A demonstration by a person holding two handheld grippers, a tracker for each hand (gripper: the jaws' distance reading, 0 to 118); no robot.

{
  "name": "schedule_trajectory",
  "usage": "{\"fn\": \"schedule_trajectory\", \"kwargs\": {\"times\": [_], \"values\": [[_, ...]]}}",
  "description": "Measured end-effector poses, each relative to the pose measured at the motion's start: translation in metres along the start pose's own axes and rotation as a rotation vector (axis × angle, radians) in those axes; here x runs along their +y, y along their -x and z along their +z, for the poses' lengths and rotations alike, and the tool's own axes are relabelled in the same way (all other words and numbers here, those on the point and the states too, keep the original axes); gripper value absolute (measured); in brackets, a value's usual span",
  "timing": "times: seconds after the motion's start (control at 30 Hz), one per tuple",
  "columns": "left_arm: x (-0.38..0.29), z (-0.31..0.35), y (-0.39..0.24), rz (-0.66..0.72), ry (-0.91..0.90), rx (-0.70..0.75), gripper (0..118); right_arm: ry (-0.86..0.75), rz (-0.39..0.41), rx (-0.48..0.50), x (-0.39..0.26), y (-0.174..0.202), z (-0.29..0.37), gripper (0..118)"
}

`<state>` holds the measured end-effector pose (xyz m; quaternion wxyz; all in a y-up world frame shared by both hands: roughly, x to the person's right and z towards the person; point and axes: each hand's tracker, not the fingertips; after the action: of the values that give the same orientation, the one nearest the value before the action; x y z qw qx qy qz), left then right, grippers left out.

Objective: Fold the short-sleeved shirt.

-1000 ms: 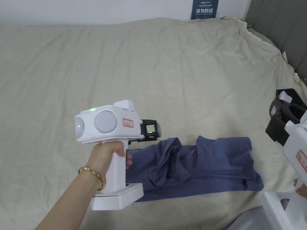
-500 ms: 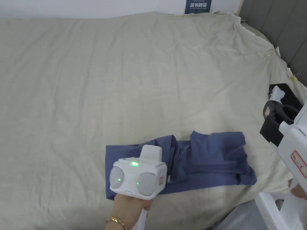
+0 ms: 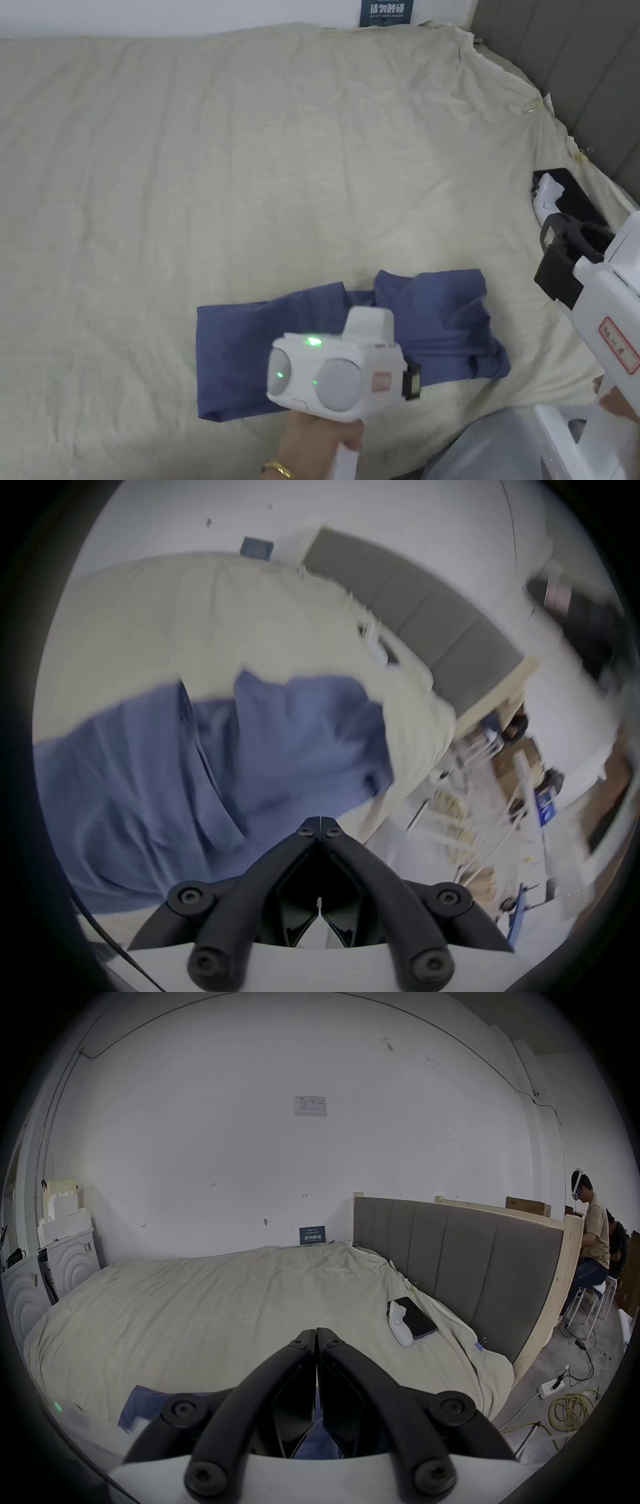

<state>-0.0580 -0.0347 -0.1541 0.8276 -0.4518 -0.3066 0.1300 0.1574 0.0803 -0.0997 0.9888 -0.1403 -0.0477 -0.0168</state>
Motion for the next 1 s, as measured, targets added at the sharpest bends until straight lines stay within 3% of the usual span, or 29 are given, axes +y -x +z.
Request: {"fn": "schedule_trajectory", "kwargs": {"times": [0.17,0.23,0.27,0.4,0.43,0.57,0.73,0.9,1.0], "values": [[0.052,0.072,0.046,0.139,-0.198,-0.039,0,-0.008,-0.023,0.015,0.003,0.006,-0.002,0],[0.065,0.098,0.077,0.218,-0.263,-0.045,11,-0.007,-0.018,0.030,0.004,0.012,-0.005,0],[0.069,0.107,0.093,0.236,-0.271,-0.048,22,-0.007,-0.017,0.038,0.004,0.015,-0.006,0],[0.068,0.125,0.156,0.327,-0.180,-0.066,109,-0.005,-0.004,0.076,0.005,0.029,-0.010,0],[0.064,0.126,0.170,0.353,-0.162,-0.068,117,-0.006,-0.001,0.082,0.005,0.033,-0.010,0],[0.044,0.127,0.216,0.453,-0.096,-0.072,118,-0.002,0.018,0.103,0.006,0.042,-0.013,0],[0.018,0.118,0.244,0.451,0.011,-0.046,118,0.006,0.036,0.100,0.006,0.044,-0.015,0],[-0.001,0.107,0.261,0.598,0.067,-0.199,115,0.024,0.027,0.079,0.004,0.040,-0.019,0],[-0.005,0.098,0.262,0.592,0.070,-0.222,115,0.030,0.029,0.070,0.005,0.038,-0.019,0]]}}
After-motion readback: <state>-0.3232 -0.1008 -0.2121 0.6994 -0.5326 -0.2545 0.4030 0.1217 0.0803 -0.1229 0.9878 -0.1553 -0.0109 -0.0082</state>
